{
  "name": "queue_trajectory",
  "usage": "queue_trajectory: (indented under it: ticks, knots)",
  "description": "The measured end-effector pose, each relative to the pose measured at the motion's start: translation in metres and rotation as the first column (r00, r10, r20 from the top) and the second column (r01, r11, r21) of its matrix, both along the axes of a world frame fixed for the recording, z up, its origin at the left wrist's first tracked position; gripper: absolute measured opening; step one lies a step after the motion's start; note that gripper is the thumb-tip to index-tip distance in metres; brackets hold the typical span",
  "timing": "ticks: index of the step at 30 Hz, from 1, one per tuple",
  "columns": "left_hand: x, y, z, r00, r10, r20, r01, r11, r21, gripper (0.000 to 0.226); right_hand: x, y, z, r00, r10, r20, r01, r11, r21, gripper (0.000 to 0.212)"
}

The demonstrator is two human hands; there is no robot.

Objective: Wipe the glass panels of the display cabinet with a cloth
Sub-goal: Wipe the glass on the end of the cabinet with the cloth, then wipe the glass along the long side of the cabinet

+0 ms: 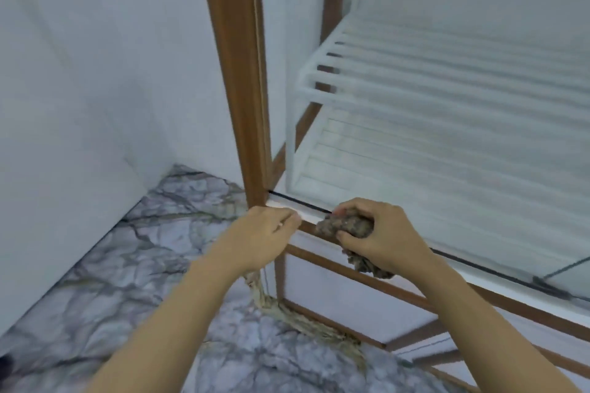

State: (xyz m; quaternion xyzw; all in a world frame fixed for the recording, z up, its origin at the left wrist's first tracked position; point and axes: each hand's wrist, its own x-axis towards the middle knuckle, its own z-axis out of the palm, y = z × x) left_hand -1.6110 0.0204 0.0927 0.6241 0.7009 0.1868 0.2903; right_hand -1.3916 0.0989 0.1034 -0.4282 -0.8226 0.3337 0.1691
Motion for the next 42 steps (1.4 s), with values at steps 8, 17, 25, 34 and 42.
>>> queue_trajectory:
  ticks: [8,17,25,34,42]
  knots:
    - [-0.105,-0.083,-0.016,0.958,0.287,0.003,-0.286,0.953,-0.099,0.050,-0.126,-0.026,-0.008,0.943,0.309,0.122,-0.307,0.951,-0.040,0.021]
    - [-0.265,-0.096,-0.023,0.951,0.309,0.020,-0.307,0.949,-0.066,0.051,-0.279,-0.042,-0.026,0.923,0.326,0.202,-0.313,0.945,-0.095,0.023]
    - [-0.357,-0.033,-0.008,0.997,0.037,-0.066,-0.038,0.999,-0.003,0.051,-0.369,-0.033,-0.027,0.965,0.170,0.198,-0.157,0.984,-0.082,0.027]
    - [-0.381,0.115,0.009,0.957,-0.265,-0.115,0.277,0.956,0.099,0.045,-0.385,0.044,-0.020,0.979,-0.132,0.157,0.140,0.989,-0.043,0.027]
    - [-0.354,0.259,0.038,0.842,-0.533,-0.081,0.538,0.823,0.184,0.043,-0.381,0.124,0.014,0.914,-0.401,0.067,0.401,0.916,0.012,0.028]
